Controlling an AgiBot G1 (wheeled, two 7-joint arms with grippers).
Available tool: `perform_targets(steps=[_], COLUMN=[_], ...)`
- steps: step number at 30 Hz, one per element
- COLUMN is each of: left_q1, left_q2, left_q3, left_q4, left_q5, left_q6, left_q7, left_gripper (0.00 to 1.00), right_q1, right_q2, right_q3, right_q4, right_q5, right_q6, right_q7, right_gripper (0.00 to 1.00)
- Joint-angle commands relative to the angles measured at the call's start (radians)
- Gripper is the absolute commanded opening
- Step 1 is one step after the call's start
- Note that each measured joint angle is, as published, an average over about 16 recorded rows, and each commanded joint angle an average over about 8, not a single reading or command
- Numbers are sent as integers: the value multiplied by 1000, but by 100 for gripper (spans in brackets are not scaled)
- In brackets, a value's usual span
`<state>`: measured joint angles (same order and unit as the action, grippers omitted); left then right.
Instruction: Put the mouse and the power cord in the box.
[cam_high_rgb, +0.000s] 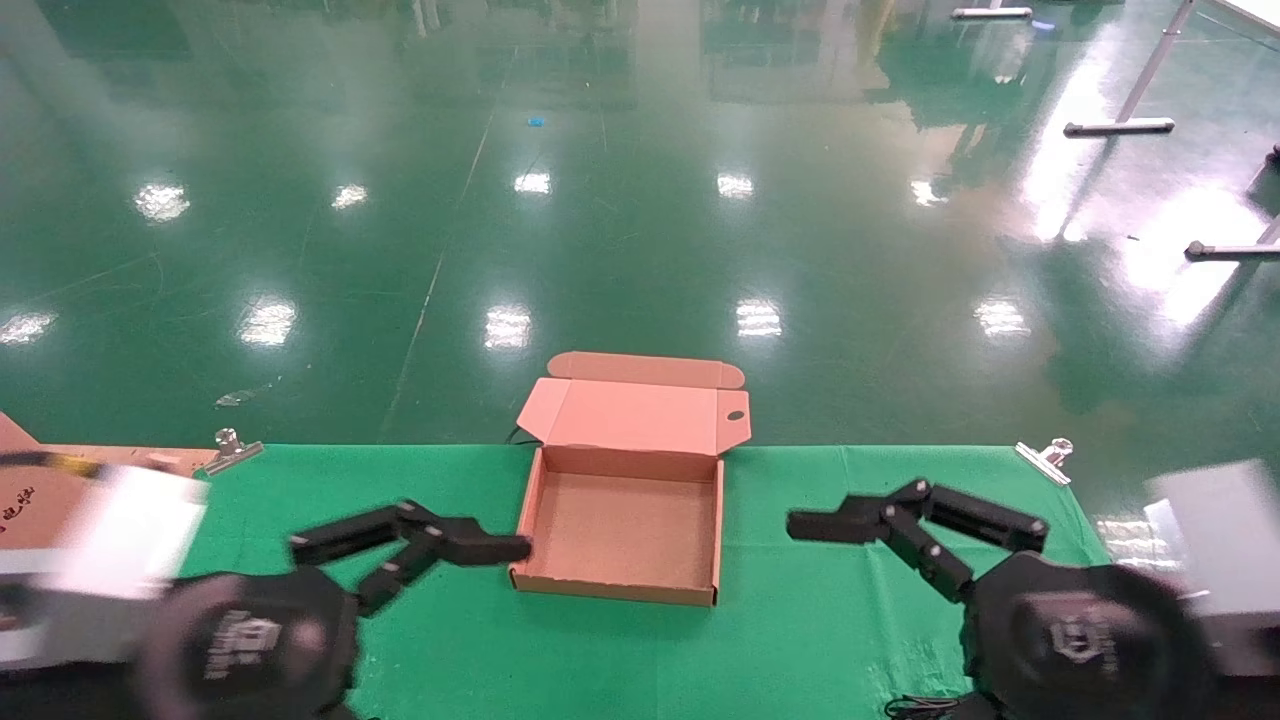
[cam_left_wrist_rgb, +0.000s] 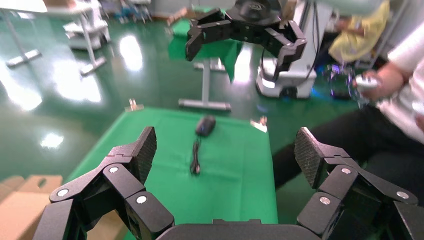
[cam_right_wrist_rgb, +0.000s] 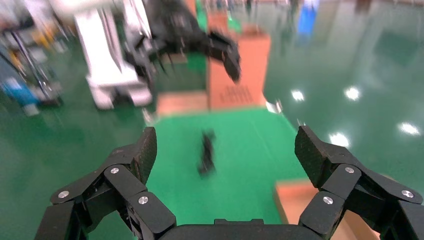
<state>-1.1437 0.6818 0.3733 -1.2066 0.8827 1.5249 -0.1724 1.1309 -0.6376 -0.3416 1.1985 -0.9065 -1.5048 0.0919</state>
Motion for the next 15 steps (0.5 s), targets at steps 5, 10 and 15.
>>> perform_targets(steps=[5,10,15], left_q1=[-100,-208,-314], left_q2=[81,122,151], left_q3=[110,224,345], left_q4=[134,295,436], left_q5=[182,366,540], left_q6=[38,53,54], left_q7=[41,120,208], left_gripper=[100,100,100], right_q1=[105,233,319], right_q2=[-52,-137,-224], right_q3=[-92,-198,-292], right_q4=[-102,-198,-295], right_q5=[-246,-506,-718], right_q6=[-20,-9,36], right_q7=[-134,-285,-404], right_gripper=[100,100,100])
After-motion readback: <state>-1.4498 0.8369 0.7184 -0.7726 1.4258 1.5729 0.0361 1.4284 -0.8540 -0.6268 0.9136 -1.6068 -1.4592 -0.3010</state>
